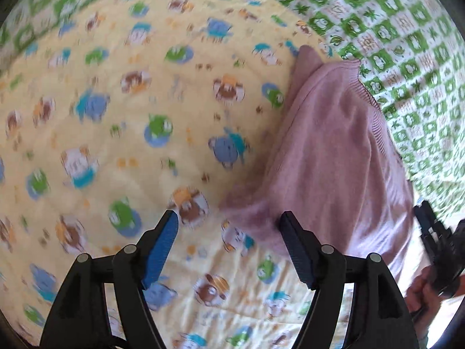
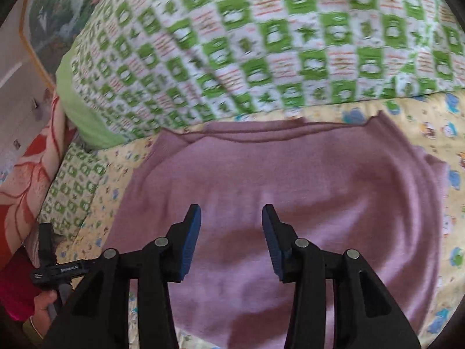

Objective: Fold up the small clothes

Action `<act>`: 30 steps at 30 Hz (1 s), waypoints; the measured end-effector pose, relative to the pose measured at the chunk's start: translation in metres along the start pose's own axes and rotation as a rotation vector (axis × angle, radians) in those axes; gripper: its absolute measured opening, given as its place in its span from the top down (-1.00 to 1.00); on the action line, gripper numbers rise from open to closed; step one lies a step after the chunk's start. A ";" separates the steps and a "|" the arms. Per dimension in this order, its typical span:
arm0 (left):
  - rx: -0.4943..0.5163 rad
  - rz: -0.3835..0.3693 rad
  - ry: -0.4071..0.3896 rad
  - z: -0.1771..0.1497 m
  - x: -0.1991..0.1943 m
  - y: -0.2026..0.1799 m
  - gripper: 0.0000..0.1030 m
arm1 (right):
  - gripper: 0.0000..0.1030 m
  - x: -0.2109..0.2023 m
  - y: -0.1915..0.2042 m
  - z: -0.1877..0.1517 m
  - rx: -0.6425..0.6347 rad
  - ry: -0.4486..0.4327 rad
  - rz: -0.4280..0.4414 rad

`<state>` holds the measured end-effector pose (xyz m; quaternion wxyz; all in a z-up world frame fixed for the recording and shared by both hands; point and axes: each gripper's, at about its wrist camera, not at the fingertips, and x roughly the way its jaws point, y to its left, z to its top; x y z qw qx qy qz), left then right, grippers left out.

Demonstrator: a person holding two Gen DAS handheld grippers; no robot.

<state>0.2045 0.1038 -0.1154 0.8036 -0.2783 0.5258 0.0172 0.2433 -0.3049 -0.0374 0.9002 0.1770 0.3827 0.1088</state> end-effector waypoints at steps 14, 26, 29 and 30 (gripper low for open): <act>-0.187 -0.168 -0.014 0.036 0.056 -0.015 0.46 | 0.11 0.007 0.014 -0.031 0.026 0.089 0.015; 0.048 -0.304 -0.108 0.025 0.013 -0.091 0.69 | 0.11 0.006 0.002 -0.014 0.095 0.070 0.000; 0.168 -0.319 -0.102 0.014 0.007 -0.132 0.69 | 0.11 0.011 0.002 -0.004 0.104 0.085 0.019; 0.194 -0.317 -0.101 0.012 0.009 -0.143 0.70 | 0.11 0.015 0.004 0.002 0.102 0.098 0.038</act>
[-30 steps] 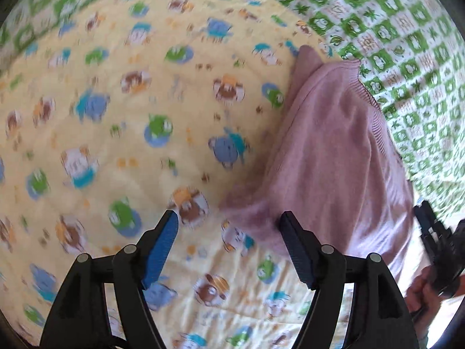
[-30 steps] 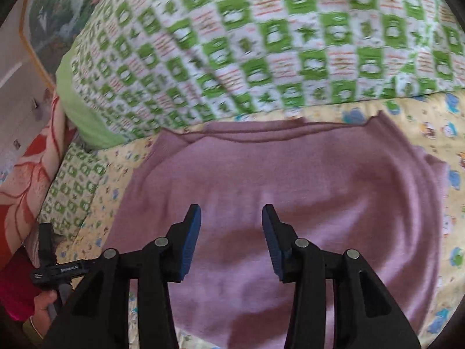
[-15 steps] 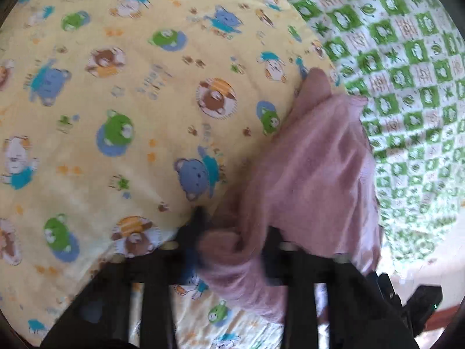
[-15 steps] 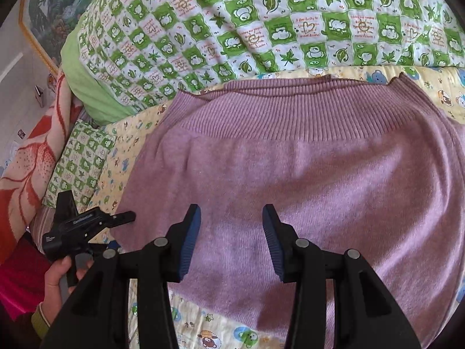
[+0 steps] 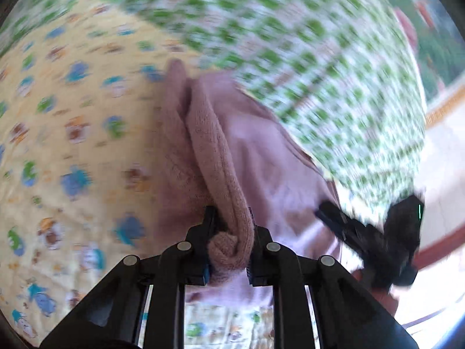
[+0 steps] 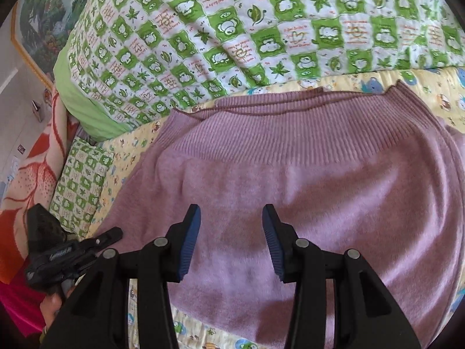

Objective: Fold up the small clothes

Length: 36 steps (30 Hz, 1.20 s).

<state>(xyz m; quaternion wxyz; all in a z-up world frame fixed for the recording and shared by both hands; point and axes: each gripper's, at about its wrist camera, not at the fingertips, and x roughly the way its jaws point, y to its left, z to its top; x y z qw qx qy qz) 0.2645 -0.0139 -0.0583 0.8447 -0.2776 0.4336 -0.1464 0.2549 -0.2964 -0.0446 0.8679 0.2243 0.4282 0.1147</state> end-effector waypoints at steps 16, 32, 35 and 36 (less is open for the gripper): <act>0.053 0.030 0.068 -0.024 0.040 -0.031 0.70 | -0.49 0.119 0.094 0.082 -0.171 0.296 0.184; 0.257 -0.146 0.169 -0.059 0.059 -0.144 0.70 | 0.74 0.029 0.024 0.106 -0.100 0.151 0.146; 0.318 -0.189 0.227 -0.076 0.079 -0.177 0.70 | 0.74 -0.008 -0.018 0.104 -0.055 0.106 0.095; 0.342 -0.196 0.251 -0.084 0.088 -0.189 0.70 | 0.74 -0.017 -0.032 0.100 -0.038 0.099 0.072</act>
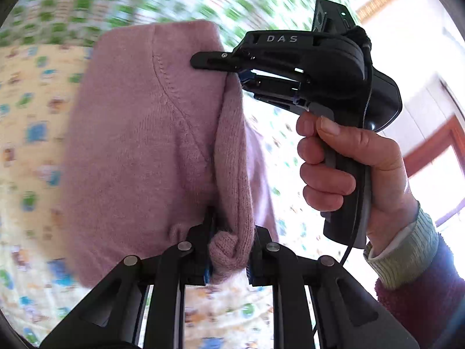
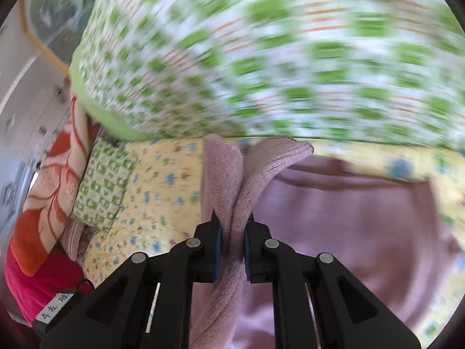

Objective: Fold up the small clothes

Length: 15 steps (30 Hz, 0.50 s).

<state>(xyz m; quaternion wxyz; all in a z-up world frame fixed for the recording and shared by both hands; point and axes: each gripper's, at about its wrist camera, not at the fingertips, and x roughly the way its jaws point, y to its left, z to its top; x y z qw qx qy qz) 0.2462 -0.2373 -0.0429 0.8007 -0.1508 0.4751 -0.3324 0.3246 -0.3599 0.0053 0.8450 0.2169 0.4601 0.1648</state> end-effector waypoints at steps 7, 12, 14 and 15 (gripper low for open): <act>0.034 -0.029 0.110 -0.008 0.054 -0.024 0.70 | 0.74 -0.035 -0.072 -0.036 0.118 -0.036 -0.085; 0.026 -0.036 0.146 -0.005 0.077 -0.029 0.70 | 0.74 -0.041 -0.096 -0.048 0.152 -0.044 -0.118; 0.028 -0.058 0.140 0.001 0.079 -0.031 0.70 | 0.74 -0.049 -0.098 -0.047 0.140 -0.066 -0.122; 0.031 -0.065 0.135 0.004 0.083 -0.034 0.70 | 0.74 -0.054 -0.097 -0.045 0.127 -0.085 -0.121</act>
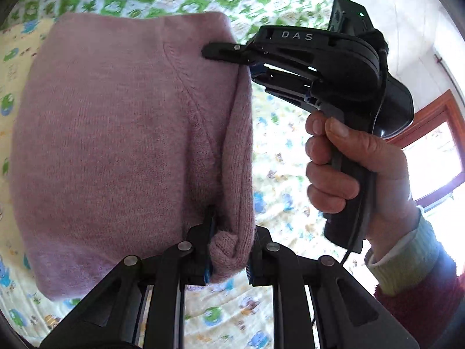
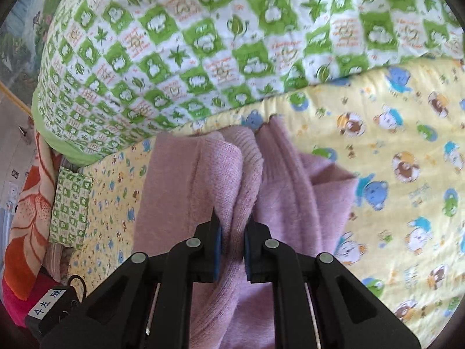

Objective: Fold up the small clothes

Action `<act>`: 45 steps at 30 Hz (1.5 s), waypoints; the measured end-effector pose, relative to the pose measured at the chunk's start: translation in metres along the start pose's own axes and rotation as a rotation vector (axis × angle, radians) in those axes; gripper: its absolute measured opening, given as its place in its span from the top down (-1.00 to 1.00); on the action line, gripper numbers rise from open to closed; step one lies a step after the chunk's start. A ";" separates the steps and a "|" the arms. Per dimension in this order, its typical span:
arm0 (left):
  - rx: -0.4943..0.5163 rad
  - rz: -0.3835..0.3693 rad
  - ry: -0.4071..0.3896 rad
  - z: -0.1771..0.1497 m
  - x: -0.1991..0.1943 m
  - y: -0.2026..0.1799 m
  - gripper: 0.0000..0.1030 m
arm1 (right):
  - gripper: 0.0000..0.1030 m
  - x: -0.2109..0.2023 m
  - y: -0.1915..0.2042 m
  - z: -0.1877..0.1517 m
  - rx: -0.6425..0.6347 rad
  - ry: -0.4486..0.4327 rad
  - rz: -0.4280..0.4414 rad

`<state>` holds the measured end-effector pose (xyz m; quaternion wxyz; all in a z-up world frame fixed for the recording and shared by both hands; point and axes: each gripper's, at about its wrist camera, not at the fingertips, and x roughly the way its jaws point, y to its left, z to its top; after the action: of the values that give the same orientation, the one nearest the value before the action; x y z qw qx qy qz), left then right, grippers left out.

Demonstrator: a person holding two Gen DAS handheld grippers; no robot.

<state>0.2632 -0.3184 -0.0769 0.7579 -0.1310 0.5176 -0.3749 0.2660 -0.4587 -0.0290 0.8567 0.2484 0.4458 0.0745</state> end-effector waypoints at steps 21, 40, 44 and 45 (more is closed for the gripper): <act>0.065 -0.037 0.089 0.031 0.038 0.001 0.01 | 0.17 -0.021 -0.046 -0.017 0.048 -0.061 -0.134; 0.083 0.414 0.063 -0.016 -0.003 0.108 -0.37 | 0.17 -0.022 0.006 -0.115 -0.071 0.061 -0.211; 0.078 0.390 0.087 -0.023 -0.002 0.121 -0.37 | 0.17 -0.015 0.003 -0.116 -0.068 0.091 -0.203; 0.094 0.379 0.095 -0.022 0.002 0.118 -0.37 | 0.17 -0.013 0.004 -0.116 -0.086 0.099 -0.207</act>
<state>0.2953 -0.2348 -0.1575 0.7949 0.0220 0.5502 -0.2548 0.1654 -0.4184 -0.0732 0.8466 0.1602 0.5073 0.0171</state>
